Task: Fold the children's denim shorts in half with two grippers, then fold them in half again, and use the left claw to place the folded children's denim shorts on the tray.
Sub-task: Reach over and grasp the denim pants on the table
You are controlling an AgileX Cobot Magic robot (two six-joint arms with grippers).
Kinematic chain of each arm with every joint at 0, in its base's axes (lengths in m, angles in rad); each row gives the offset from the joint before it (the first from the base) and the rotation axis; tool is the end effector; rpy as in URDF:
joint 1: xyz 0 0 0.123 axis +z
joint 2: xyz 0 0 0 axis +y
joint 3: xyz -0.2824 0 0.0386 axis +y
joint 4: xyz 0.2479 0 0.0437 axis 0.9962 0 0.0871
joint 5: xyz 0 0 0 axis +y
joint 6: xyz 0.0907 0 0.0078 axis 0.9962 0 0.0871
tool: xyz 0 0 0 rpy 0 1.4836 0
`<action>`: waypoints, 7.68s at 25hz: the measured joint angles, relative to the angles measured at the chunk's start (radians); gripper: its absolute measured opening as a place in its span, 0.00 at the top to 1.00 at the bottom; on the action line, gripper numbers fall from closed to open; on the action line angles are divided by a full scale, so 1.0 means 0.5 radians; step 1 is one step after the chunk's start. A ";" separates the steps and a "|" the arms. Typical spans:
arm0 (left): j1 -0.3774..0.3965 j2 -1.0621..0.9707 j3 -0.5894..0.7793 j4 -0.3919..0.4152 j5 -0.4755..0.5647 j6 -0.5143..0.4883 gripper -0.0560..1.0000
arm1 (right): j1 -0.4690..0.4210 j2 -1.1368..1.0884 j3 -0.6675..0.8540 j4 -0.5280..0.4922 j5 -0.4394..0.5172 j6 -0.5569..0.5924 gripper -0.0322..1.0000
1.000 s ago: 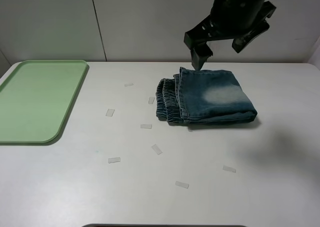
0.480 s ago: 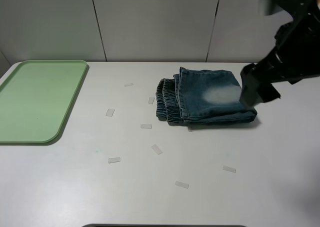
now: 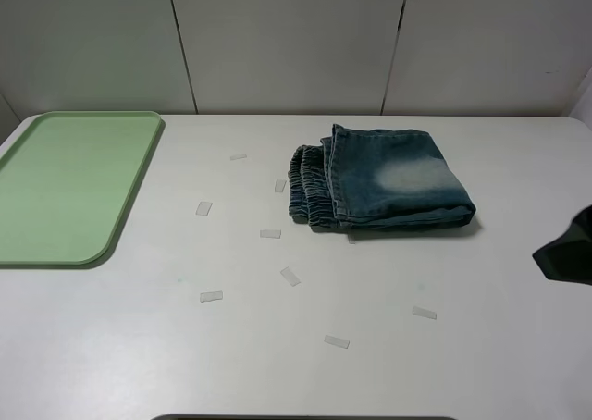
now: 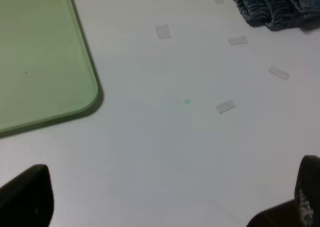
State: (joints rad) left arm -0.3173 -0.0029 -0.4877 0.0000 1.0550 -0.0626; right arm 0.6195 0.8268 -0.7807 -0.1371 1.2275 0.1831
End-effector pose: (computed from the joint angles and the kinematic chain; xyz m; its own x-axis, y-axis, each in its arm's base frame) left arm -0.0035 0.0011 0.2742 -0.4550 0.0836 -0.8865 0.2841 0.9572 -0.0556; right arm 0.1051 0.0606 0.3055 -0.8199 -0.4187 -0.3905 -0.4285 0.9011 -0.0666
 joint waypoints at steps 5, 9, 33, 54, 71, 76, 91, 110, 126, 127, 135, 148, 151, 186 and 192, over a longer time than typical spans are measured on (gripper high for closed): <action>0.000 0.000 0.000 0.000 0.000 0.000 0.04 | -0.055 -0.310 0.120 0.007 0.001 0.000 0.30; 0.000 0.000 0.000 0.000 0.000 0.000 0.04 | -0.296 -0.604 0.237 0.007 -0.097 0.000 0.30; 0.000 0.000 0.000 0.000 -0.002 0.000 0.04 | -1.255 -1.668 0.565 0.189 -0.399 -0.169 0.30; 0.000 0.000 0.000 0.000 -0.002 0.000 0.04 | -1.255 -1.668 0.567 0.189 -0.399 -0.323 0.29; 0.000 0.000 0.000 0.000 -0.002 0.000 0.04 | -1.255 -1.668 0.567 0.189 -0.401 -0.323 0.29; 0.000 0.000 0.000 0.000 -0.002 0.000 0.04 | -1.255 -1.668 0.567 0.189 -0.401 -0.323 0.29; 0.000 0.503 -0.160 0.000 -0.004 -0.263 0.05 | -1.255 -1.668 0.567 0.189 -0.402 -0.323 0.29; 0.000 2.502 -0.936 -0.276 -0.585 0.173 0.05 | -1.255 -1.668 0.567 0.189 -0.403 -0.321 0.29; -0.460 3.637 -1.304 -0.741 -1.468 0.346 0.05 | -1.255 -1.668 0.567 0.189 -0.403 -0.321 0.29; -0.484 3.706 -1.344 -0.780 -1.503 0.346 0.05 | -1.255 -1.668 0.567 0.189 -0.403 -0.321 0.29; -0.599 4.169 -1.684 -0.973 -1.593 0.346 0.05 | -1.255 -1.668 0.567 0.189 -0.403 -0.321 0.29; -0.607 4.377 -1.791 -1.025 -1.709 0.263 0.05 | -1.255 -1.668 0.567 0.192 -0.403 -0.321 0.29; -0.607 4.416 -1.795 -1.027 -1.773 0.261 0.05 | -1.255 -1.668 0.567 0.192 -0.403 -0.321 0.29; -0.699 4.545 -1.808 -1.036 -2.110 0.191 0.74 | -1.255 -1.668 0.567 0.192 -0.403 -0.321 0.29; -0.700 4.541 -1.808 -1.036 -2.110 0.191 0.77 | -1.255 -1.668 0.567 0.192 -0.403 -0.321 0.29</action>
State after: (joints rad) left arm -0.6673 2.2677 -1.3917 -0.5179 0.0000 0.0331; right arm -0.0081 -0.0071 -0.4971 -0.0411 1.0260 0.0226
